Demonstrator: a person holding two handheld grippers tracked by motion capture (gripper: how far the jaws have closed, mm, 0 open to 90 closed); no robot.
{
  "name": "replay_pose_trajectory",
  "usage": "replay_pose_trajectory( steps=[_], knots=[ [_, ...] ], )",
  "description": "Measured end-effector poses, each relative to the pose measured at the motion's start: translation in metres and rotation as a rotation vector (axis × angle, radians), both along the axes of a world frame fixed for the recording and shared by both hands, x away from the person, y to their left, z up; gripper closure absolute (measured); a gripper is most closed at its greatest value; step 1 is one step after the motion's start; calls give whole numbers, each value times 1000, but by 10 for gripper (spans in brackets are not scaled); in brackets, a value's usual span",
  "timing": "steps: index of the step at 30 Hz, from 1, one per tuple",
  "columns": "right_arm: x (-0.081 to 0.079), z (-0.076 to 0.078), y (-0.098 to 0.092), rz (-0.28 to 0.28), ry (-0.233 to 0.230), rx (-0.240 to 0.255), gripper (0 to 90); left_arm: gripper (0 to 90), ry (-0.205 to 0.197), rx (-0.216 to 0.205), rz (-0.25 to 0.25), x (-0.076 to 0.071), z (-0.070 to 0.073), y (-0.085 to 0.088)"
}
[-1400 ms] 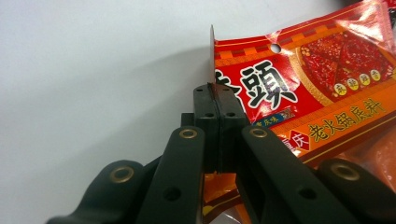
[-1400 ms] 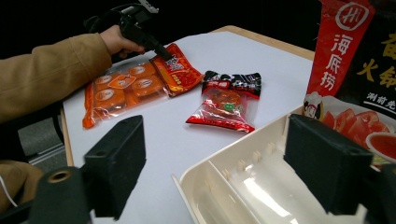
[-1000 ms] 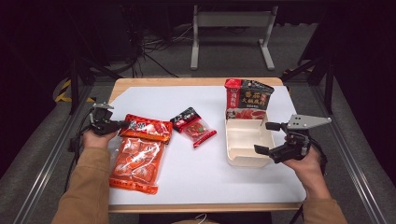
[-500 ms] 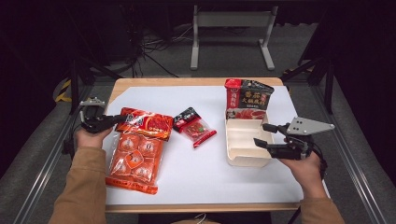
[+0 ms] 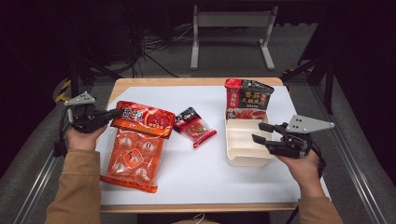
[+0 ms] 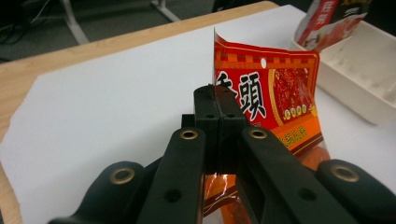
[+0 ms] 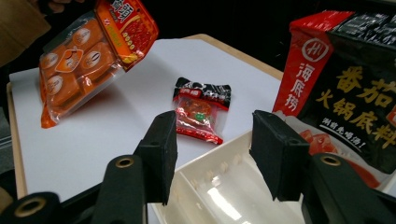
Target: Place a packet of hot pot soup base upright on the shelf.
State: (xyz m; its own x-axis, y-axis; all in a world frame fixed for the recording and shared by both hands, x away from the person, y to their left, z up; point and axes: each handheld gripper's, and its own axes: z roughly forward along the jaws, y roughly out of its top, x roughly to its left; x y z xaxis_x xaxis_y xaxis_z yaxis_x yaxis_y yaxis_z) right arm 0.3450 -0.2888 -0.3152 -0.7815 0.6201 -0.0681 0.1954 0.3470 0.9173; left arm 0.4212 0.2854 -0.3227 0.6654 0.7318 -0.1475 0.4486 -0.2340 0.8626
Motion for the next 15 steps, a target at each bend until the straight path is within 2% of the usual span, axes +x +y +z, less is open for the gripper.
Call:
replay_pose_trajectory(
  steps=[2, 3, 5, 9, 11, 12, 15],
  knots=[
    [-1, 2, 0, 7, -4, 18, 523, 900, -27, 1, -16, -7, 8, -3],
    [-1, 3, 1, 11, -2, 25, 523, 900, -27, 1, -16, -7, 8, -3],
    [-2, 4, 2, 15, -1, 29, 522, 900, -65, -7, -38, -17, 19, -8],
    [-3, 5, 5, 26, -5, 31, 522, 900, -93, -8, -57, -25, 27, -11],
    [-4, 7, 6, 31, -7, 37, 518, 900, -133, -1, -65, -35, 36, -16],
    [-4, 7, 6, 31, -7, 37, 518, 900, -133, -1, -65, -35, 36, -16],
    [-4, 7, 5, 23, -12, 42, 516, 900, -182, 3, -90, -49, 48, -22]
  ],
)
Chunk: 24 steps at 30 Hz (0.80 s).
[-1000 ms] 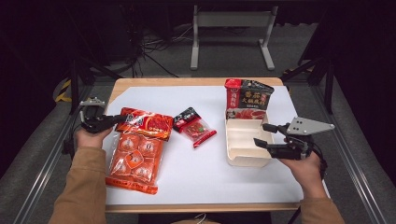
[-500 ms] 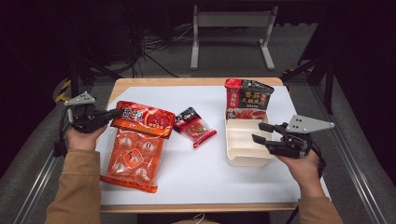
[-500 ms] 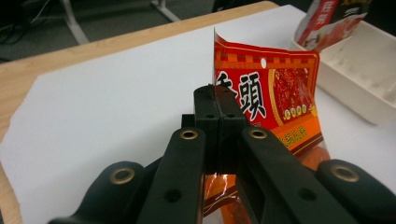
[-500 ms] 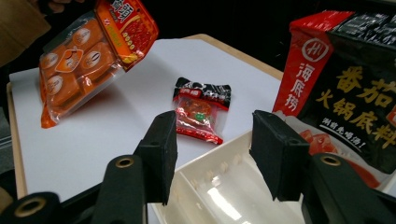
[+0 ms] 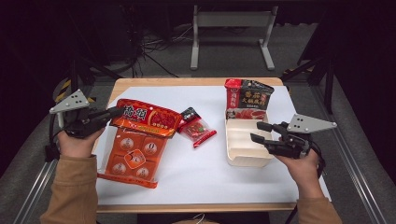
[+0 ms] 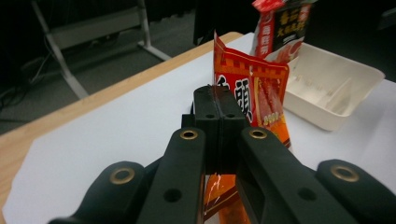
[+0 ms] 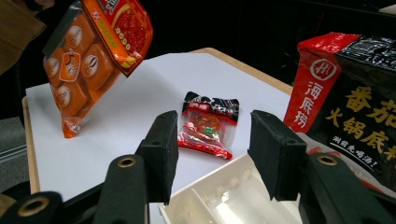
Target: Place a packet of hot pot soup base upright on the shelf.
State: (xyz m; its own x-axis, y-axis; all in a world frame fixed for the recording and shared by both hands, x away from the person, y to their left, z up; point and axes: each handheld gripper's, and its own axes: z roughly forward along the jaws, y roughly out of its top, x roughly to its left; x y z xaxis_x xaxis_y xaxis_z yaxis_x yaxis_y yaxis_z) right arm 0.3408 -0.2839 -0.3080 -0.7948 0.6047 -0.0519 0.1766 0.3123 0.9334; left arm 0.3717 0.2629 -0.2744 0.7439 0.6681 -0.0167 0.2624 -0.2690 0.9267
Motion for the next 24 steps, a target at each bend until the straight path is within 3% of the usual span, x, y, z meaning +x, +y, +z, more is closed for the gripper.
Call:
replay_pose_trajectory(
  steps=[12, 21, 24],
  knots=[
    [1, 1, 0, 18, -7, 30, 513, 900, -106, 7, -104, -31, 22, -14],
    [9, -4, 16, 57, 0, 23, 496, 900, -193, 55, -123, -53, 34, -28],
    [12, -2, 24, 71, -9, 31, 491, 900, -201, 44, -118, -54, 34, -29]
  ],
)
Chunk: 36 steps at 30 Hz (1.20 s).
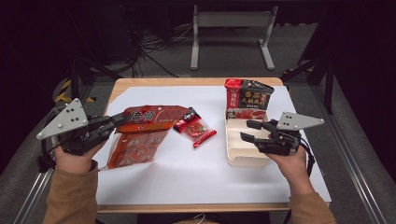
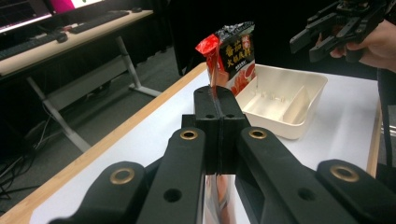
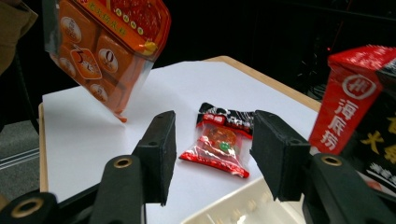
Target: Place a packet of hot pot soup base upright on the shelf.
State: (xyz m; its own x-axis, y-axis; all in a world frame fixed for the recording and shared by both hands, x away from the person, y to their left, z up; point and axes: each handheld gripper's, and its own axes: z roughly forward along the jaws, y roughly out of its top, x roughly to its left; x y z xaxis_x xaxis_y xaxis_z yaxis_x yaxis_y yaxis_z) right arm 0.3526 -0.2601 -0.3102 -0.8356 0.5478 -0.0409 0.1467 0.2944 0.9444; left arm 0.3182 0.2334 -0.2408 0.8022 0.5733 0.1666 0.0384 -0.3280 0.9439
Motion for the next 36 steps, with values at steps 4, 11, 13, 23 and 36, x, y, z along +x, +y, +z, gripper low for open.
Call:
replay_pose_trajectory(
  steps=[4, 11, 13, 23, 36],
  knots=[
    [4, 5, 15, 44, 0, 24, 477, 900, 3, -25, -15, 3, -2, -2],
    [11, 12, 45, 116, -15, 47, 443, 900, -8, -40, -78, 1, -1, -17],
    [13, 13, 52, 124, -16, 46, 443, 900, -11, -47, -95, 0, -1, -21],
    [22, 14, 73, 179, 1, 98, 442, 900, -35, -50, -158, -7, 0, -43],
    [21, 12, 90, 272, 6, 120, 480, 900, -47, -70, -207, -10, -2, -51]
  ],
)
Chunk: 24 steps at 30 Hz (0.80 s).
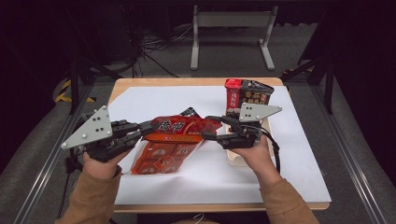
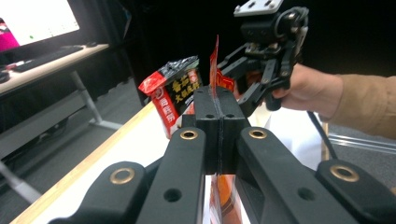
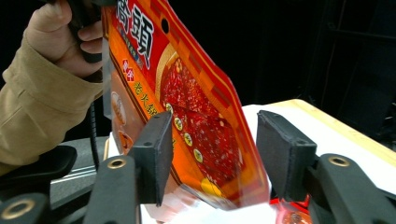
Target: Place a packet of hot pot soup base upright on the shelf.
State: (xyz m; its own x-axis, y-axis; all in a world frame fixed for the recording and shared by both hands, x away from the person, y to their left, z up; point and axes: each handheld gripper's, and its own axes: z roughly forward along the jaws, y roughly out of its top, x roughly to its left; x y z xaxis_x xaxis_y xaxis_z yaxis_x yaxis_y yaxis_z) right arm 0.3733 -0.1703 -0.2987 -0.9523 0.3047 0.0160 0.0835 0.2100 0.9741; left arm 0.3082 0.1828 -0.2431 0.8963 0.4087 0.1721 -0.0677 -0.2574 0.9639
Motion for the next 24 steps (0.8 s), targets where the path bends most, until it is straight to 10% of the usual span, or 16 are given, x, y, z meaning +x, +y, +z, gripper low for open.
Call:
replay_pose_trajectory(
  steps=[13, 24],
  knots=[
    [-8, 0, 12, 89, -63, -52, 862, 900, 1, -41, 4, 3, -1, 8],
    [-19, 15, 9, 51, -112, -23, 892, 899, -5, -63, 4, 4, -1, 13]
  ],
)
